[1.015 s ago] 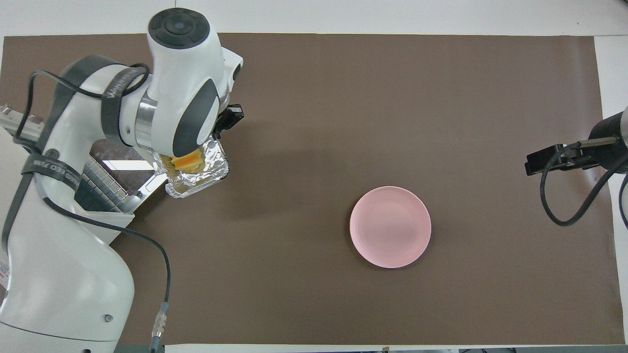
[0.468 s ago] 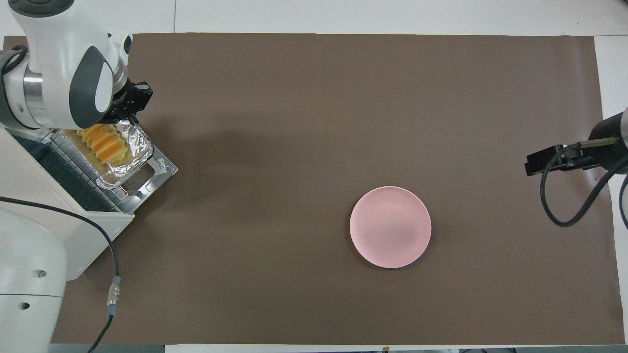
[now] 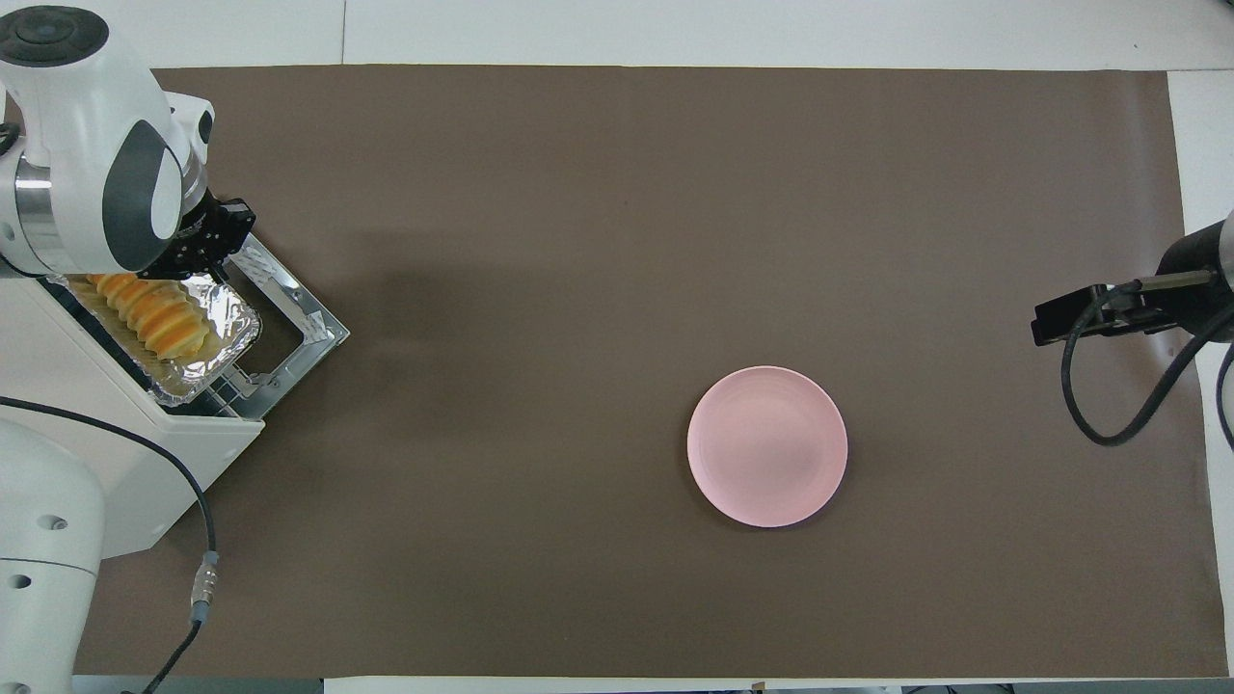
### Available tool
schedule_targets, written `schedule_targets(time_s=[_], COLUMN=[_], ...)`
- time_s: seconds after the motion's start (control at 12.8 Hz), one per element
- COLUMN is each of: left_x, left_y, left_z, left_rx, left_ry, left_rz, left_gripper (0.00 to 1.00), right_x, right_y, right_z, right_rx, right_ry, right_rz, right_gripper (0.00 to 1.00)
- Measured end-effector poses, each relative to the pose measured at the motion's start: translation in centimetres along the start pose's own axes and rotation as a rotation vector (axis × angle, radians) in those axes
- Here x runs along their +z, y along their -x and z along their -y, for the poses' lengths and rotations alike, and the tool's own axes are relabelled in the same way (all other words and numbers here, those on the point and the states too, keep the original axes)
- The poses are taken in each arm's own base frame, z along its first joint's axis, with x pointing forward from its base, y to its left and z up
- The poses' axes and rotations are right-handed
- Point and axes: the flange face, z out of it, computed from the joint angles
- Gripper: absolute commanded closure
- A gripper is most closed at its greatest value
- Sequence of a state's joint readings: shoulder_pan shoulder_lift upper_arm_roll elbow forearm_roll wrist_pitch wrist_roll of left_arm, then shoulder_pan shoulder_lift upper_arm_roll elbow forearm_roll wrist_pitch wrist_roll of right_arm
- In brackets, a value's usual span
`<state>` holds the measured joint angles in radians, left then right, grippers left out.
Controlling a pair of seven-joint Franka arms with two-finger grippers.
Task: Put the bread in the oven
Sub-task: 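Lower the foil tray inside the oven and open the left gripper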
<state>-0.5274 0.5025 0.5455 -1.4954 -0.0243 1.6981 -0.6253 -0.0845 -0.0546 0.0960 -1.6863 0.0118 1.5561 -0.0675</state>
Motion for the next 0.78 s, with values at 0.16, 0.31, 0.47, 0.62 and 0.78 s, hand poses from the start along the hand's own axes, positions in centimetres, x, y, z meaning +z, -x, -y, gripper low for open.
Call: schedule_targets(time_s=[0.16,0.31,0.47,0.62,0.78], left_x=[1.0,1.9,2.6,3.3,3.4], left_y=[-0.5,-1.0,-1.0,-0.9,-0.8], left_z=[1.6,3.2,4.0,4.4,4.7], left_rx=[-0.024,-0.051,-0.060,-0.064,-0.064], left_ry=[-0.013,-0.025,-0.032,-0.039,-0.037], left_rz=[0.022,0.041,0.056,0.069,0.074], left_gripper=[1.00,1.00,1.00,1.00,0.93], right_x=[0.0,0.0,0.0,0.0,0.0], right_y=[0.0,0.0,0.0,0.0,0.0], right_z=[0.0,0.0,0.0,0.0,0.0], right_rx=[0.000,0.000,0.000,0.000,0.000], right_ry=[0.000,0.000,0.000,0.000,0.000], right_rz=[0.000,0.000,0.000,0.000,0.000], right_gripper=[0.00,0.00,0.00,0.00,0.00])
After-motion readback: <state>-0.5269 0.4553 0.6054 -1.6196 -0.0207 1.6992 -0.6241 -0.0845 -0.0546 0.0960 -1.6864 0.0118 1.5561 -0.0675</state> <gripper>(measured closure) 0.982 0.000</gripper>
